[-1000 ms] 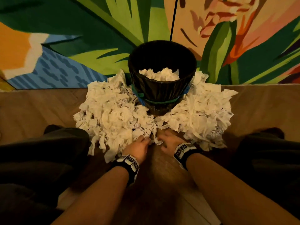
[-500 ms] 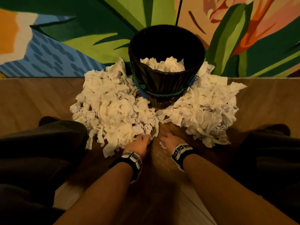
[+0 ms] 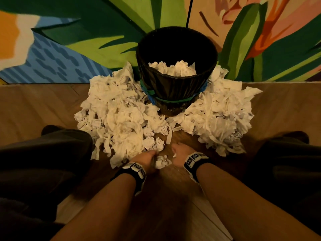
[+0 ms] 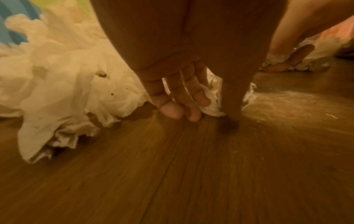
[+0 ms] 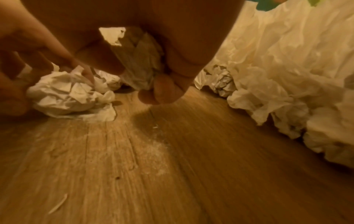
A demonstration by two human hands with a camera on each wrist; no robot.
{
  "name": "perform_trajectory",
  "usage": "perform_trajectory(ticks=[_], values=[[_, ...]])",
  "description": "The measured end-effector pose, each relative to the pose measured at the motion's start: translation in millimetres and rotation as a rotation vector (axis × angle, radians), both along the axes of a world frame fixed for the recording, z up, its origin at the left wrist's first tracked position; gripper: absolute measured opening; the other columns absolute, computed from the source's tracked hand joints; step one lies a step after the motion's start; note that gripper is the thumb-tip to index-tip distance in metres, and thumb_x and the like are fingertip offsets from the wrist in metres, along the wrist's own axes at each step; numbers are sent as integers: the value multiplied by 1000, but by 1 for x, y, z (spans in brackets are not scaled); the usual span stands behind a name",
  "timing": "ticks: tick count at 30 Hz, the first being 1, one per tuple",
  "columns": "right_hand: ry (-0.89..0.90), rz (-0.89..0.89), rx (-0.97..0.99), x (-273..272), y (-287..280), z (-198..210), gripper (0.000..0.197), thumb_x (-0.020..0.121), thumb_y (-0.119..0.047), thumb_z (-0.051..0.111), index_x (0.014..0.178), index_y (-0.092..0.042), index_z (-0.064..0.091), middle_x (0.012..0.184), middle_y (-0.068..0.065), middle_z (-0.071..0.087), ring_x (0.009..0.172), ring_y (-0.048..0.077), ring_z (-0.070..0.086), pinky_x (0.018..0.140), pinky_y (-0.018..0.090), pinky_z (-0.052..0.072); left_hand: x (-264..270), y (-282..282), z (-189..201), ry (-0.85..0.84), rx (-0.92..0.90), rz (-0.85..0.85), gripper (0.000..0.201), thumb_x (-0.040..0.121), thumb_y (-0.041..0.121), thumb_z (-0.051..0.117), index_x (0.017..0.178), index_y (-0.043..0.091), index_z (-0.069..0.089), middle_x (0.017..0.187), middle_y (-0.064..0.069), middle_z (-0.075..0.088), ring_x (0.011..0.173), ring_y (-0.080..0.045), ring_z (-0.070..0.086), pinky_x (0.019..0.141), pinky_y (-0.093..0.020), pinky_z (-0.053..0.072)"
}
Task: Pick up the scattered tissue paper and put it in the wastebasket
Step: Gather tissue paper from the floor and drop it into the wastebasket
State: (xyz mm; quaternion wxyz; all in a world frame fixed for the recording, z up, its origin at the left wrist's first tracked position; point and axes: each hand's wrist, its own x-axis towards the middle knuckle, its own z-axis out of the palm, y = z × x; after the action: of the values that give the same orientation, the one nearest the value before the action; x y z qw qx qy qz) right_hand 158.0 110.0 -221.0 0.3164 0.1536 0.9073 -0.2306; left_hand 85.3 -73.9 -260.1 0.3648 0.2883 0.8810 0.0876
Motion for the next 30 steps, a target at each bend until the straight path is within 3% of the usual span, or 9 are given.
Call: perform_trajectory(ticks=[2, 5, 8, 12, 15, 18, 24, 27, 30], values=[[-23, 4, -27, 0, -3, 0, 36, 73, -34, 60, 105, -31, 43, 104, -1, 55, 89, 24, 59, 69, 29, 45, -1, -2, -1, 64, 17, 21, 37, 91, 46, 58, 127, 41, 52, 124, 2, 63, 105, -21, 62, 84, -25, 42], [21, 47, -55, 1, -10, -1, 39, 68, -52, 63, 94, -40, 37, 90, -5, 61, 74, 19, 61, 58, 28, 46, -4, -2, 2, 85, 18, 10, 24, 87, 40, 68, 110, 36, 63, 113, 4, 67, 101, -19, 64, 84, -26, 45], [100, 116, -72, -1, -21, -3, 58, 66, -71, 63, 116, -48, 41, 109, -4, 62, 92, 22, 62, 74, 33, 52, -5, -1, 5, 72, 84, 25, 11, 87, 40, 67, 97, 39, 62, 103, 6, 67, 95, -18, 64, 81, -26, 46], [55, 215, 72, -4, -27, -9, 50, 83, -44, 70, 127, -31, 50, 123, 4, 51, 111, 30, 57, 87, 37, 49, -3, -2, 9, 53, 255, 78, 16, 87, 40, 69, 78, 39, 56, 96, 11, 58, 91, -15, 59, 79, -28, 45], [58, 148, 73, -1, -15, -11, 33, 85, -32, 72, 113, -25, 56, 129, 5, 41, 111, 30, 56, 92, 38, 50, -4, 0, 16, 120, 399, 206, 10, 90, 42, 63, 91, 32, 63, 103, 14, 47, 89, -8, 51, 78, -26, 40], [48, 104, 19, 2, 1, -11, 24, 88, -33, 68, 99, -25, 49, 122, 7, 50, 108, 27, 55, 88, 35, 48, -9, 8, 30, 126, 528, 397, 10, 96, 41, 55, 93, 32, 58, 95, 10, 58, 80, -11, 56, 71, -28, 48], [161, -119, -29, 12, 10, -11, 19, 93, -35, 57, 106, -23, 52, 102, 3, 62, 88, 22, 60, 72, 31, 48, -15, 22, 49, 148, 687, 599, 9, 101, 34, 48, 92, 33, 50, 70, 5, 59, 59, -13, 54, 52, -27, 39], [223, -249, -68, 9, 15, -7, 9, 87, -30, 64, 94, -25, 62, 105, -3, 65, 94, 17, 62, 78, 28, 51, -16, 22, 53, 128, 714, 642, 10, 102, 37, 46, 94, 32, 50, 75, 3, 62, 60, -17, 58, 54, -32, 46], [242, -395, -109, 8, 19, -3, 6, 77, -31, 71, 80, -30, 66, 94, -15, 65, 85, 6, 60, 66, 19, 48, -14, 17, 51, 111, 704, 665, 10, 99, 45, 47, 96, 36, 48, 74, 2, 62, 60, -16, 57, 56, -32, 47]])
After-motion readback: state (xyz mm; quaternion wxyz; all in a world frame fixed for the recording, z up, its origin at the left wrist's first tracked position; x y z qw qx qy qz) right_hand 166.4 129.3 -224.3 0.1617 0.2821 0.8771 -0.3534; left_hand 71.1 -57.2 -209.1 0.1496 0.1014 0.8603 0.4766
